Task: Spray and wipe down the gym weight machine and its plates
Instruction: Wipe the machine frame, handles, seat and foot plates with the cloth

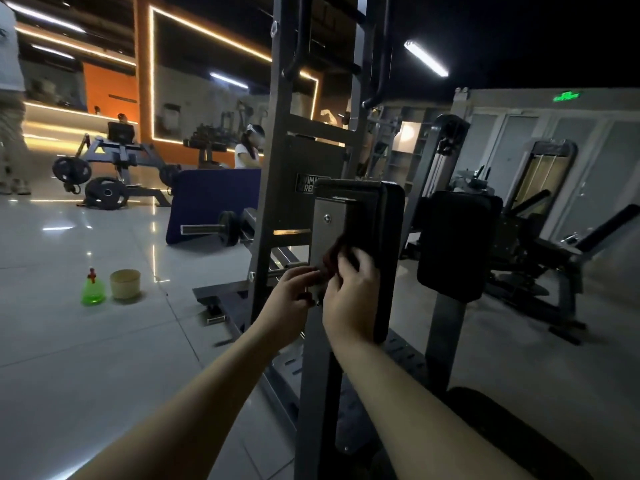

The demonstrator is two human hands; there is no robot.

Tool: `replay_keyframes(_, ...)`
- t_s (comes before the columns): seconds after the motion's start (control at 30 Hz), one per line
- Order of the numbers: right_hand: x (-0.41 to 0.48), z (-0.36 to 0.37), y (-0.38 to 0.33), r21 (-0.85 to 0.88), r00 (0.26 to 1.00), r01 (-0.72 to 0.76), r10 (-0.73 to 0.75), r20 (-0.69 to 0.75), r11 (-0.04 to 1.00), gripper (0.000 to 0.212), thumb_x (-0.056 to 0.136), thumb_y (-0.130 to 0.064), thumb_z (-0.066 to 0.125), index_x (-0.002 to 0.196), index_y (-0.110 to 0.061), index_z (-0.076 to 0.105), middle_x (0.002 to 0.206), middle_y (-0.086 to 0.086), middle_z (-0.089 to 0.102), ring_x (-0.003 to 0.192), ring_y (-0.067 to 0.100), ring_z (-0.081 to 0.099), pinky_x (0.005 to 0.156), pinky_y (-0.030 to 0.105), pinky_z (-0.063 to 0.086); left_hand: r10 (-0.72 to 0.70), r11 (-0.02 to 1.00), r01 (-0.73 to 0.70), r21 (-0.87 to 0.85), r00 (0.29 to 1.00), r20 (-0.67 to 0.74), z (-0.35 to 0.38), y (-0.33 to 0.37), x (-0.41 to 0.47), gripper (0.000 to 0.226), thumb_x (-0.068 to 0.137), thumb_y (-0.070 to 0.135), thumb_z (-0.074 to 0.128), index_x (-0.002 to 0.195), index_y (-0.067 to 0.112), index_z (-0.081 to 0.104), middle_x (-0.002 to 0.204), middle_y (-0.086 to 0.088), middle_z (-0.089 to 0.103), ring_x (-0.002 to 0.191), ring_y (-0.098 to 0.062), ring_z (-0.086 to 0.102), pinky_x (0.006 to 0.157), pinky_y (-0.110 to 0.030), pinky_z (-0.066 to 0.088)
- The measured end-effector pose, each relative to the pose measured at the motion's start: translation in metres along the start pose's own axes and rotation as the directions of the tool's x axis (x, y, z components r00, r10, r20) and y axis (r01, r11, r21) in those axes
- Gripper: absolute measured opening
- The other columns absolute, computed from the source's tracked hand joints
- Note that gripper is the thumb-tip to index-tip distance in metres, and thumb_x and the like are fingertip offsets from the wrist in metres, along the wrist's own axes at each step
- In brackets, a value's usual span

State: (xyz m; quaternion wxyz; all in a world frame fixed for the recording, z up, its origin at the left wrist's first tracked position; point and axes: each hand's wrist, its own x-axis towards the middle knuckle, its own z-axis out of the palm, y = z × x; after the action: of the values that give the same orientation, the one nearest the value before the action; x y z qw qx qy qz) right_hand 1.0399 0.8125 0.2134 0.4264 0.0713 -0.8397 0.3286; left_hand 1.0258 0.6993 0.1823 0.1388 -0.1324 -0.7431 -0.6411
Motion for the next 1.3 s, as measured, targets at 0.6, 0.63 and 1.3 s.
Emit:
replay_keyframes(0.6, -0.11, -0.086, 0.092, 0.171, 0.69, -0.57, 0.355, 0.631, 0.804, 0.028, 0.091, 0.0, 0.067, 0.113, -0.015, 0.076, 0.094, 0.0, 0.075, 0.089, 0.015, 0.072, 0.083, 0.026, 0.059, -0.177, 0.984, 0.168, 0.055, 0.951, 0.255, 0.055, -0.029, -0.1, 0.027, 0.1, 0.008, 0.061, 0.125, 0.019, 0.065, 0.107, 0.004, 0.072, 0.098, -0.006, 0.07, 0.09, -0.02, 0.055)
replay_keyframes(0.63, -0.119, -0.092, 0.1, 0.137, 0.661, -0.572, 0.355, 0.661, 0.809, 0.028, 0.092, -0.001, 0.068, 0.112, -0.017, 0.076, 0.096, 0.0, 0.075, 0.089, 0.014, 0.072, 0.083, 0.024, 0.059, -0.221, 0.975, 0.212, 0.062, 0.925, 0.31, 0.057, -0.035, -0.107, 0.031, 0.099, 0.006, 0.062, 0.127, 0.018, 0.063, 0.107, 0.004, 0.071, 0.095, -0.003, 0.069, 0.09, -0.019, 0.055)
replay_keyframes(1.3, -0.232, -0.094, 0.087, -0.347, 0.41, -0.152, 0.378, 0.83, 0.926, 0.014, 0.095, -0.023, 0.062, 0.097, -0.023, 0.076, 0.095, 0.004, 0.073, 0.092, 0.025, 0.071, 0.077, 0.037, 0.06, -0.57, 0.442, -0.269, 0.855, 0.652, 0.5, 0.014, -0.009, -0.179, 0.013, 0.092, 0.026, 0.069, 0.097, 0.014, 0.067, 0.095, -0.004, 0.067, 0.08, -0.018, 0.06, 0.068, -0.032, 0.05)
